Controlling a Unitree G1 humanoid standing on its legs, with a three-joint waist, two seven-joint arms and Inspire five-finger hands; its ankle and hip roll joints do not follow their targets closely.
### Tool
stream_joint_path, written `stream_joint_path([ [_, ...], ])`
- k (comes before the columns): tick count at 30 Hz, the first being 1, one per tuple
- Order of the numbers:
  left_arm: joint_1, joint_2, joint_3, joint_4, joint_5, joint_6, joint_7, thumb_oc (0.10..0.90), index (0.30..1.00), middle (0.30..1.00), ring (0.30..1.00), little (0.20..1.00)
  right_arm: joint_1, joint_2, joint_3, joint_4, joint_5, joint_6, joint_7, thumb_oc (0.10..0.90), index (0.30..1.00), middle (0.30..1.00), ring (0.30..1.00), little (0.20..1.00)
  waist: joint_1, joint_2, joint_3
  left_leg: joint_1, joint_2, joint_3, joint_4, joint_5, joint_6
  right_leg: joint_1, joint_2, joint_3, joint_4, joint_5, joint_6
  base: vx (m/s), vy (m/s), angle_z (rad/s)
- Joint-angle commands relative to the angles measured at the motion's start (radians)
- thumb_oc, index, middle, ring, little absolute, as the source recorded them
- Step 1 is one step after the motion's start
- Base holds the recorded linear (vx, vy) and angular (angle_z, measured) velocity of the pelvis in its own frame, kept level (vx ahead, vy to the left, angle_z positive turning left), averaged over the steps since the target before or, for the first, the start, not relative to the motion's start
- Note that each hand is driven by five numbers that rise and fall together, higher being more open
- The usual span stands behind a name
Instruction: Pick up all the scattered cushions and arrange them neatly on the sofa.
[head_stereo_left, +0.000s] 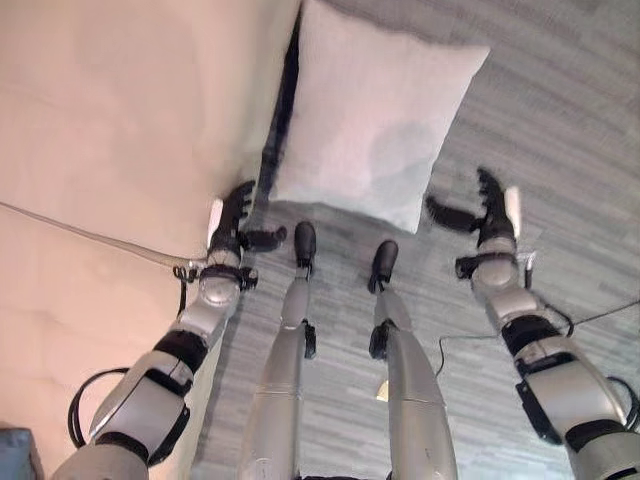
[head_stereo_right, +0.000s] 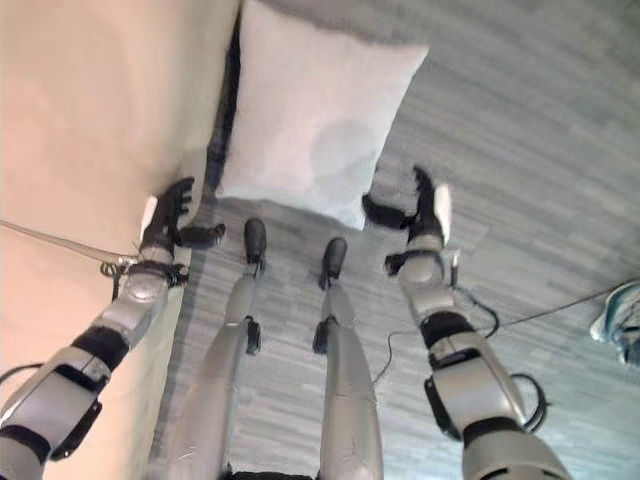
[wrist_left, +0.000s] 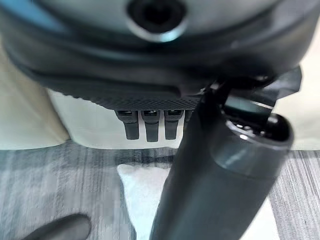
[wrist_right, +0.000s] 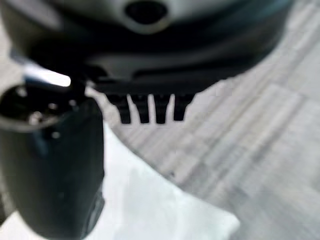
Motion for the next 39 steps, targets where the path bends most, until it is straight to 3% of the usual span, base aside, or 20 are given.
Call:
stream_joint_path([
  [1,-0.172,0.094,0.054,0.048,0.013,-0.036,0.074,0.8,0.9,0.9,0.9,0.9,0.048,-0.104,-0.002,-0.054,0.056,-0.047,-0.098,0.8,0.9,0.9,0.9,0.9,-0.06,0.0,-0.028,-0.093,0.002,-0.023,0.17,-0.161,-0.066,0.022,-0.066,0.011,-0.034,-0.037,0.09,0.0,0.028,0.09],
  [2,-0.191,0.102,0.038,0.051,0.022,-0.034,0.088,0.8,0.9,0.9,0.9,0.9,0.058,-0.108,-0.007,-0.064,0.06,-0.054,-0.116,0.8,0.9,0.9,0.9,0.9,-0.071,-0.002,-0.028,-0.085,0.002,-0.029,0.176,-0.194,-0.071,0.025,-0.064,0.02,-0.028,-0.061,0.098,0.06,0.0,0.11],
  [4,-0.256,0.101,0.02,0.032,0.038,-0.035,0.13,0.8,0.9,0.9,0.9,0.9,0.056,-0.124,-0.028,-0.142,0.054,-0.079,-0.165,0.8,0.9,0.9,0.9,0.9,-0.081,0.0,-0.028,-0.164,-0.002,-0.021,0.184,-0.168,-0.062,-0.056,-0.069,0.021,-0.023,-0.031,0.099,0.01,0.033,0.09],
  [6,-0.256,0.091,0.016,0.028,0.042,-0.035,0.14,0.8,0.9,0.9,0.9,0.9,0.071,-0.124,-0.033,-0.162,0.052,-0.086,-0.175,0.8,0.9,0.9,0.9,0.9,-0.086,-0.001,-0.028,-0.147,-0.002,-0.028,0.185,-0.198,-0.067,-0.046,-0.066,0.032,-0.017,-0.056,0.105,0.01,0.008,0.02],
  [7,-0.266,0.093,0.017,0.026,0.044,-0.035,0.141,0.8,0.9,0.9,0.9,0.9,0.065,-0.127,-0.037,-0.166,0.051,-0.086,-0.177,0.8,0.9,0.9,0.9,0.9,-0.085,0.0,-0.028,-0.176,-0.003,-0.021,0.185,-0.169,-0.061,-0.072,-0.069,0.025,-0.021,-0.031,0.099,0.03,-0.023,-0.02],
  [8,-0.298,0.084,-0.004,0.027,0.052,-0.032,0.154,0.8,0.9,0.9,0.9,0.9,0.072,-0.134,-0.038,-0.178,0.052,-0.096,-0.185,0.8,0.9,0.9,0.9,0.9,-0.093,-0.002,-0.028,-0.167,-0.003,-0.027,0.186,-0.201,-0.065,-0.071,-0.068,0.037,-0.015,-0.058,0.107,0.0,0.0,0.0],
  [9,-0.327,0.086,-0.015,0.029,0.053,-0.032,0.156,0.8,0.9,0.9,0.9,0.9,0.062,-0.141,-0.042,-0.172,0.061,-0.102,-0.182,0.8,0.9,0.9,0.9,0.9,-0.094,0.0,-0.028,-0.208,-0.007,-0.018,0.188,-0.175,-0.06,-0.108,-0.07,0.032,-0.02,-0.034,0.101,0.08,-0.042,0.02],
  [11,-0.341,0.082,-0.027,0.037,0.049,-0.032,0.157,0.8,0.9,0.9,0.9,0.9,0.067,-0.143,-0.037,-0.162,0.07,-0.108,-0.18,0.8,0.9,0.9,0.9,0.9,-0.097,0.001,-0.028,-0.189,-0.006,-0.025,0.195,-0.209,-0.064,-0.093,-0.069,0.041,-0.011,-0.064,0.107,0.03,0.014,0.0],
  [20,-0.515,0.051,-0.106,0.105,-0.021,-0.037,0.138,0.8,0.9,0.9,0.9,0.9,-0.111,-0.144,0.061,-0.056,0.198,-0.127,-0.118,0.8,0.9,0.9,0.9,0.9,-0.097,0.026,-0.028,-0.3,-0.01,-0.023,0.262,-0.252,-0.044,-0.218,-0.074,0.072,0.042,-0.079,0.112,0.04,0.03,-0.02],
  [28,-0.58,0.018,-0.141,0.156,-0.044,-0.029,0.123,0.8,0.9,0.9,0.9,0.9,-0.255,-0.158,0.125,-0.033,0.264,-0.145,-0.094,0.8,0.9,0.9,0.9,0.9,-0.095,0.036,-0.028,-0.394,-0.006,-0.016,0.326,-0.285,-0.038,-0.307,-0.082,0.095,0.085,-0.105,0.107,0.04,0.024,0.0],
  [34,-0.659,-0.028,-0.175,0.165,-0.083,-0.034,0.097,0.8,0.9,0.9,0.9,0.9,-0.41,-0.098,0.21,-0.033,0.309,-0.157,-0.063,0.8,0.9,0.9,0.9,0.9,-0.076,0.055,-0.028,-0.471,-0.012,-0.011,0.379,-0.304,-0.027,-0.387,-0.091,0.106,0.15,-0.13,0.105,0.05,0.027,0.01],
  [39,-0.702,-0.103,-0.187,0.12,-0.127,-0.06,0.092,0.8,0.9,0.9,0.9,0.9,-0.5,0.042,0.26,-0.084,0.334,-0.177,-0.053,0.8,0.9,0.9,0.9,0.9,-0.048,0.083,-0.028,-0.505,-0.017,-0.011,0.386,-0.303,-0.022,-0.428,-0.096,0.109,0.183,-0.145,0.102,0.02,0.011,0.0],
])
